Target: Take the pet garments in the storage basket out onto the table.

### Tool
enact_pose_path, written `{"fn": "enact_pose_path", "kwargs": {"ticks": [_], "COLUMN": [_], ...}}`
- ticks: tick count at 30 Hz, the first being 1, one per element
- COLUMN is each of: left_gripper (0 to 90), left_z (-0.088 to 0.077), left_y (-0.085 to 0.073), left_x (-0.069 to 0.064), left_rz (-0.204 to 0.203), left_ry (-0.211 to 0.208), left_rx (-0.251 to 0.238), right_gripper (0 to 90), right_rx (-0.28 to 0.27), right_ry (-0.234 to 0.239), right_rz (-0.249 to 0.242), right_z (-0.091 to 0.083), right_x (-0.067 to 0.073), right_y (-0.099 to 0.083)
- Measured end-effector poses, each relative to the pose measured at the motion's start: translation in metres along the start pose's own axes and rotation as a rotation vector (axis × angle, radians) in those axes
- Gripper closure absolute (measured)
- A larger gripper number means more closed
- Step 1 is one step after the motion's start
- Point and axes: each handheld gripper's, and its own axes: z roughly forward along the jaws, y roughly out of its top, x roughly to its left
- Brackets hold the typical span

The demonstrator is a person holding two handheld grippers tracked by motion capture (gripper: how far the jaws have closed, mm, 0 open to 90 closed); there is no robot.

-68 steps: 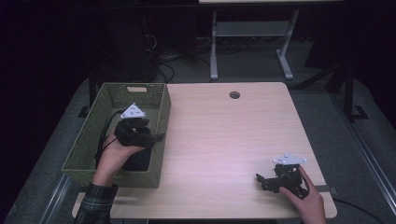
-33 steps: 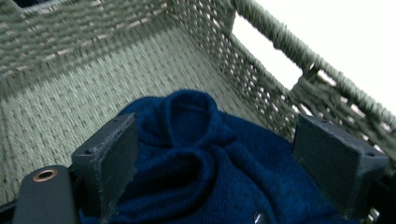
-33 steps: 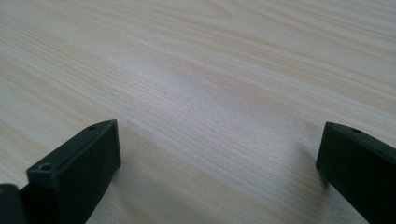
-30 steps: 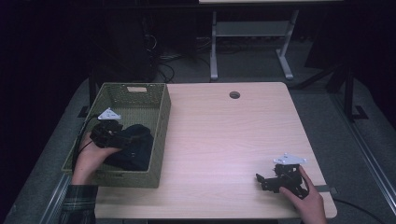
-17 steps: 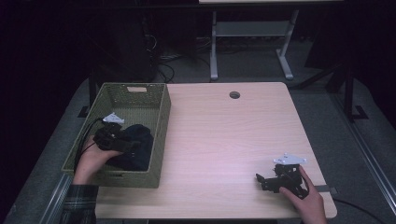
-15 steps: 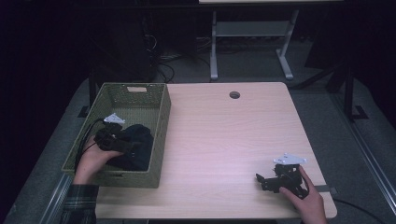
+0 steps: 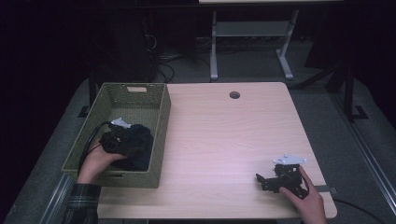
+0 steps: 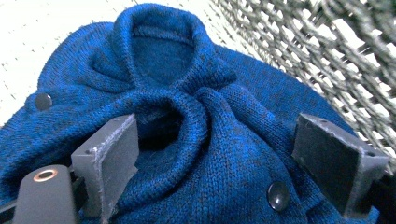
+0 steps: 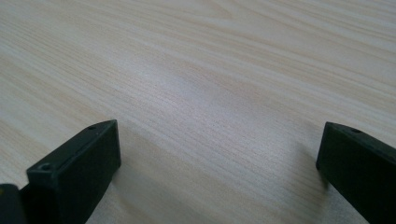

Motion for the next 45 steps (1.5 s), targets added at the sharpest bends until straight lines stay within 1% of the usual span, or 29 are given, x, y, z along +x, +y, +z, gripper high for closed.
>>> {"fn": "enact_pose_path", "kwargs": {"ticks": [2,3,7,8,10,13,14,15,17,18,20,22,24,26,28,30,32,33,35,39,44,45], "left_gripper": [14.5,14.5,13.8,13.2,13.0,13.4,14.1,17.0,27.2,33.6,45.7,53.2,57.8,59.8,60.7,61.1,61.2,61.2,61.2,61.2,61.2,61.2], "left_z": [0.004,0.006,0.012,0.013,0.016,0.018,0.019,0.019,0.02,0.02,0.019,0.017,0.014,0.009,0.003,-0.004,-0.011,-0.016,-0.022,-0.035,-0.052,-0.055], "left_y": [0.0,0.0,0.0,-0.001,-0.002,-0.001,-0.001,-0.001,0.0,0.001,0.002,0.003,0.004,0.005,0.005,0.006,0.006,0.007,0.007,0.007,0.007,0.007], "left_x": [0.0,-0.001,-0.001,-0.002,-0.003,-0.005,-0.005,-0.005,-0.005,-0.005,-0.005,-0.004,-0.003,0.0,0.002,0.004,0.006,0.007,0.008,0.01,0.012,0.012], "left_rz": [0.0,0.004,0.009,0.013,0.038,0.05,0.046,0.044,0.035,0.028,0.025,0.026,0.031,0.024,-0.003,-0.017,-0.028,-0.033,-0.039,-0.056,-0.086,-0.086], "left_ry": [0.003,0.004,0.012,0.016,0.024,0.03,0.028,0.022,0.006,-0.009,-0.019,-0.027,-0.033,-0.043,-0.066,-0.082,-0.088,-0.087,-0.077,-0.058,-0.058,-0.059], "left_rx": [0.017,0.035,0.063,0.072,0.107,0.136,0.15,0.162,0.188,0.194,0.197,0.188,0.181,0.155,0.099,0.045,-0.009,-0.041,-0.082,-0.185,-0.302,-0.323], "right_gripper": [0.0,0.0,0.0,0.0,0.0,0.0,0.0,0.0,0.0,0.0,0.0,0.0,0.0,0.0,0.0,0.0,0.0,0.0,0.0,0.0,0.0,0.0], "right_rx": [0.0,0.0,0.0,0.0,0.0,0.0,0.0,0.0,0.0,0.0,0.0,0.0,0.0,0.0,0.0,0.0,0.0,0.0,0.0,0.0,0.0,0.0], "right_ry": [0.0,0.0,0.0,0.0,0.0,0.0,0.0,0.0,0.0,0.0,0.0,0.0,0.0,0.0,0.0,0.0,0.0,0.0,0.0,0.0,0.0,0.0], "right_rz": [0.001,0.0,0.0,0.0,0.0,0.0,0.0,0.0,0.0,0.0,0.0,0.0,0.0,0.0,0.0,0.0,0.0,0.0,0.001,0.0,0.0,0.0], "right_z": [0.0,0.0,0.0,0.0,0.0,0.0,0.0,0.0,0.0,0.0,0.0,0.0,0.0,0.0,0.0,0.0,0.0,0.0,0.0,0.0,0.0,0.0], "right_x": [0.0,0.0,0.0,0.0,0.0,0.0,0.0,0.0,0.0,0.0,0.0,0.0,0.0,0.0,0.0,0.0,0.0,0.0,0.0,0.0,0.0,0.0], "right_y": [0.0,0.0,0.0,0.0,0.0,0.0,0.0,0.0,0.0,0.0,0.0,0.0,0.0,0.0,0.0,0.0,0.0,0.0,0.0,0.0,0.0,0.0]}}
